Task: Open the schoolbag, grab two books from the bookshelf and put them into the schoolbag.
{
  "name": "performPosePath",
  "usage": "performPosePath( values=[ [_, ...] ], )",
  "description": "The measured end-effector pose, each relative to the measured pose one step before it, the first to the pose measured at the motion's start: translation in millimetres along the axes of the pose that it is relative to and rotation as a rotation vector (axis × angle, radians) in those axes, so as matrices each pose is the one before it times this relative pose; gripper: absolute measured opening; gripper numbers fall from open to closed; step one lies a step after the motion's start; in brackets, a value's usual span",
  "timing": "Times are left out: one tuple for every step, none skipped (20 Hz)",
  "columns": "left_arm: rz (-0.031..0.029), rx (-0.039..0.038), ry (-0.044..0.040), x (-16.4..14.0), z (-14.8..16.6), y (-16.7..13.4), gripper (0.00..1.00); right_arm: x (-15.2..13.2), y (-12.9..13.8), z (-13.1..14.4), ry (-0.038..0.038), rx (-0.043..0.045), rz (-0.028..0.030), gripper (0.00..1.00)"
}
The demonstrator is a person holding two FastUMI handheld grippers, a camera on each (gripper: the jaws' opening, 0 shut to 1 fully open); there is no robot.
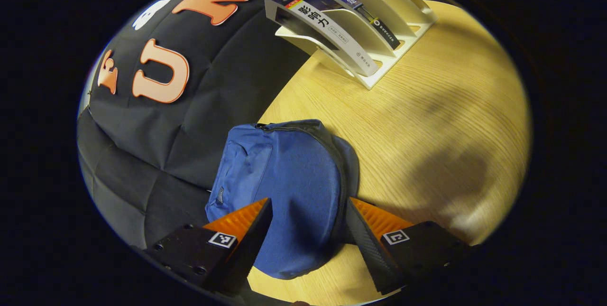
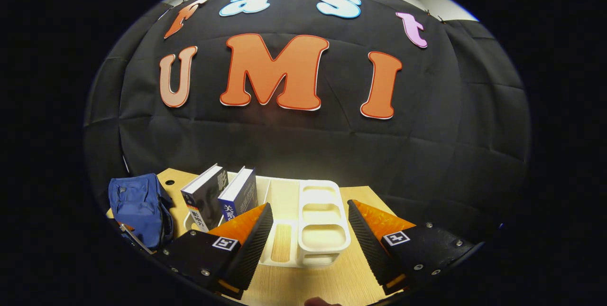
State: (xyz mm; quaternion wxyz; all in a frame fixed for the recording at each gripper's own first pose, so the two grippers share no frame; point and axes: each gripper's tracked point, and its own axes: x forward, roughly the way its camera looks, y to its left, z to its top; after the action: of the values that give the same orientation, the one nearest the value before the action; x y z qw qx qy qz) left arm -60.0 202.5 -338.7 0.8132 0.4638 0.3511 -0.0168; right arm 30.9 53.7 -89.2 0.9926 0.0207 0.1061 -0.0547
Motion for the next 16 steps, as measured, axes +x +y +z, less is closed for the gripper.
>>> performPosePath(
  values=[
    [0.00795,-0.00012,-0.00560,-2.55,1.42,4.16,0.95,0.56,0.57,-0.53,0.00030,0.00177,0.00031,0.95],
    [0.00882,-0.00066,-0.00265,0.21,2.54,7.06,0.95,0.13,0.71,0.38,-0.00043,0.00062,0.00006,0.95],
    [0.01115,0.00198,0.00301,-1.10,-1.16,7.51,0.95,0.87,0.51,0.37,-0.00141,-0.00111,0.00030,0.95],
    [0.01861,0.00696,-0.00132,-0.09,2.47,9.15,0.95,-0.11,0.54,0.47,-0.00059,-0.00021,0.00138,0.95],
    [0.02057,0.01359,-0.00169,0.62,2.04,10.14,0.95,0.14,1.15,0.46,-0.00073,-0.00077,-0.00003,0.95],
    [0.01303,0.00935,-0.01099,1.23,4.29,8.44,0.95,0.11,1.31,-0.28,0.00069,-0.00100,0.00242,0.95],
    [0.01033,0.00658,-0.00791,-1.40,1.63,6.10,0.95,-0.60,-0.37,0.74,-0.00158,-0.00036,-0.00038,0.95],
    [0.00606,0.00031,-0.00345,3.22,2.07,4.35,0.95,0.01,0.92,0.95,-0.00226,0.00180,0.00275,0.95],
    [-0.01151,-0.00374,0.01701,6.08,-5.26,-1.48,0.95,0.27,1.66,-0.17,0.00046,0.00121,0.00207,0.95],
    [-0.01929,-0.01220,0.02958,5.18,-6.95,-6.65,0.94,-0.56,1.78,0.29,0.00003,0.00195,0.00371,0.95],
    [-0.01693,-0.02208,0.01577,5.89,-5.93,-7.57,0.95,0.84,1.74,0.15,-0.00107,0.00126,0.00281,0.95],
    [-0.01491,-0.01246,0.02680,5.28,-6.35,-8.28,0.95,-0.76,1.29,0.92,-0.00256,-0.00043,0.00237,0.95],
    [0.00875,0.00901,0.00628,3.06,-0.80,-0.63,0.95,0.33,2.50,0.27,0.00009,-0.00198,0.00398,0.95],
    [-0.00896,0.01000,-0.00228,1.81,3.59,-1.26,0.90,-0.64,1.18,1.01,-0.00161,-0.00378,0.00225,0.95],
    [0.00400,0.01077,-0.01192,-2.19,3.86,2.80,0.75,-0.05,1.40,1.28,-0.00169,-0.00316,0.00400,0.95],
    [0.00727,0.00969,-0.01339,-0.98,5.10,4.82,0.60,-0.89,2.21,1.98,-0.00268,-0.00228,0.00430,0.95]
  ],
)
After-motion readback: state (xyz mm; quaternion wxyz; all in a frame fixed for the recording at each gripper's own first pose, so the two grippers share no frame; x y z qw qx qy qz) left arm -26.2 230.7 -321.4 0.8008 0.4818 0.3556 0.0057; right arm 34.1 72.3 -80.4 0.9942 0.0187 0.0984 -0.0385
